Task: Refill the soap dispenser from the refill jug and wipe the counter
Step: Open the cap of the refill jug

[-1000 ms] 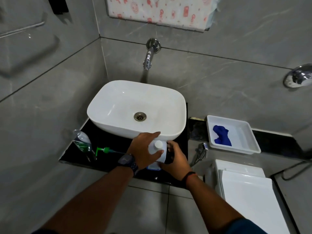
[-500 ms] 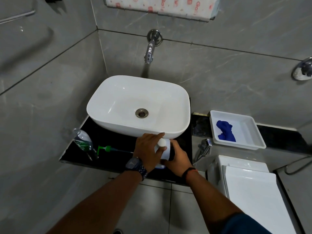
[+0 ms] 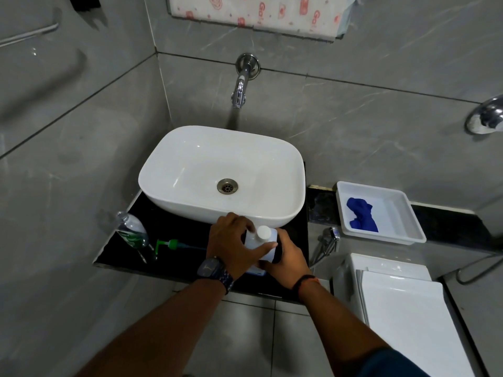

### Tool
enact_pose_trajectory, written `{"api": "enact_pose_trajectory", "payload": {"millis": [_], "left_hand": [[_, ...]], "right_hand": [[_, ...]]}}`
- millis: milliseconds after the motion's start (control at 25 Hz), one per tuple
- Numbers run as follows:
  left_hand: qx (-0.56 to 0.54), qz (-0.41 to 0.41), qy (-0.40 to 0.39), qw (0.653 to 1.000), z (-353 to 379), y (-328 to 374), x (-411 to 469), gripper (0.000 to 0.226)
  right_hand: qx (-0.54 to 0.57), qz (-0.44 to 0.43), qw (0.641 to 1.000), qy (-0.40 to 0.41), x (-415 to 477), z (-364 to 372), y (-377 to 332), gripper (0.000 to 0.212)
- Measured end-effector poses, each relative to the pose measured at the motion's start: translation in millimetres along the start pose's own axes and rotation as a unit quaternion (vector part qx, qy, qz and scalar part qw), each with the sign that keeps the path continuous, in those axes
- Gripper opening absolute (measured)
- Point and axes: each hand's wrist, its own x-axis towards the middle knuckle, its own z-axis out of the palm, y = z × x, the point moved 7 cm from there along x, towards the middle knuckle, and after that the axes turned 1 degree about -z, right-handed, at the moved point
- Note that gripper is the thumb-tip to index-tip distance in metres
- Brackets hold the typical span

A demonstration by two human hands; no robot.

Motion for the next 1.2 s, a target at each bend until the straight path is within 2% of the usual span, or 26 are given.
{"api": "enact_pose_trajectory", "payload": {"millis": [160, 320, 400, 480, 600, 680, 760, 880, 1200], "left_hand": [[-0.052, 0.054, -0.106, 0.992, 19.4, 11.9, -1.1, 0.064], [-0.012, 0.032, -0.038, 0.999, 7.4, 6.5, -0.7, 0.075], [0.013, 0.027, -0.040, 0.999, 7.2, 7.2, 0.7, 0.080], [0.034, 0.043, -0.049, 0.997, 10.0, 10.9, 0.5, 0.069], [0.028, 0.029, -0.003, 0.999, 2.8, 9.2, 2.7, 0.045], [0.007, 0.013, 0.015, 1.000, -1.0, 4.9, 4.4, 0.045], [-0.011, 0.036, -0.017, 0.999, 3.6, 7.3, 4.9, 0.051], [-0.016, 0.067, -0.041, 0.997, 7.6, 12.6, 5.1, 0.045], [-0.052, -0.015, 0.056, 0.997, -9.3, -14.9, 16.3, 0.033]], "right_hand": [[0.002, -0.002, 1.000, -0.005, 0.1, -0.3, -0.9, 0.071], [0.002, -0.004, 1.000, -0.010, -0.5, -2.1, -1.5, 0.071], [0.002, -0.006, 1.000, -0.010, -0.4, -1.8, -1.9, 0.071], [0.003, -0.006, 1.000, -0.010, -0.1, -1.3, -2.4, 0.070], [0.003, -0.002, 1.000, -0.011, 0.5, -1.7, -2.2, 0.071], [0.001, 0.000, 1.000, -0.013, 0.4, -2.3, -2.1, 0.072], [0.001, -0.001, 1.000, -0.016, 0.6, -2.1, -2.0, 0.072], [-0.005, 0.007, 1.000, -0.018, 0.9, -1.4, -0.7, 0.073], [-0.019, -0.001, 1.000, -0.016, 1.2, -2.6, 0.1, 0.070]]}}
